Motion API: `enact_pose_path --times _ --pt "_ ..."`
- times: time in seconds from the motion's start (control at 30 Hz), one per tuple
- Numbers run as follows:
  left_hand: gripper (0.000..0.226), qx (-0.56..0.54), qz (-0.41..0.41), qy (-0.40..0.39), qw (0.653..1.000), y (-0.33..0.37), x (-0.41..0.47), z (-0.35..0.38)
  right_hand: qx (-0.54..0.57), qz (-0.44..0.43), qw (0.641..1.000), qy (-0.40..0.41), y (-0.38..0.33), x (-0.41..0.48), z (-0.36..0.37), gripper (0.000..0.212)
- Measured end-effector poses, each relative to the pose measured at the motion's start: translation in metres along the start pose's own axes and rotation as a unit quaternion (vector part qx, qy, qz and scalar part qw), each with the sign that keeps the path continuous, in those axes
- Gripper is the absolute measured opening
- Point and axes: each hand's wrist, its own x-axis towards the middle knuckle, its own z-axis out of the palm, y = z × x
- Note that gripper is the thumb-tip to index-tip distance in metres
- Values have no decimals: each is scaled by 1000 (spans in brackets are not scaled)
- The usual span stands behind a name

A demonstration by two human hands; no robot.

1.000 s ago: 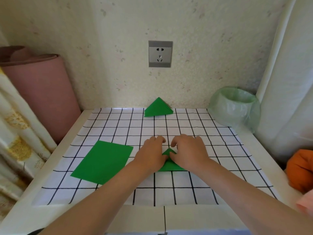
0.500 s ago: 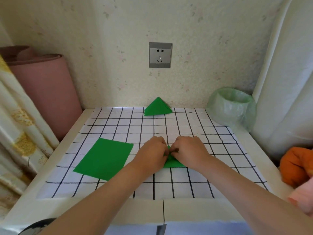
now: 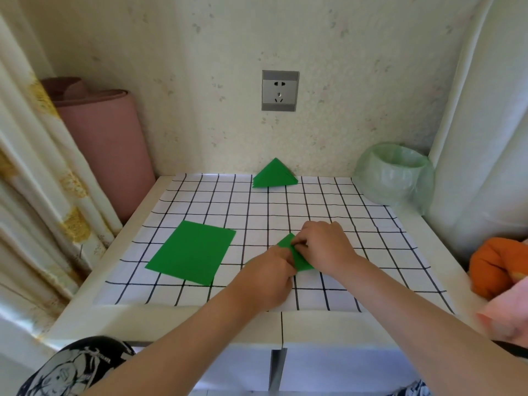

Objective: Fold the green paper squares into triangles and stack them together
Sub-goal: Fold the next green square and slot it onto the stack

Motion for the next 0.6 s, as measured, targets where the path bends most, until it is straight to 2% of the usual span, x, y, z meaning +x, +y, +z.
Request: enact_pose_path --times 0.27,0.37,0.6 --pt "33 -29 28 68 997 4 -11 5 -93 -47 994 31 -8 -22 2 31" --pt "24 -25 32 79 996 8 -15 7 -135 -75 986 67 -9 -35 5 31" --pt "24 -13 43 89 995 11 -20 10 -103 -100 987 73 -13 -67 9 42"
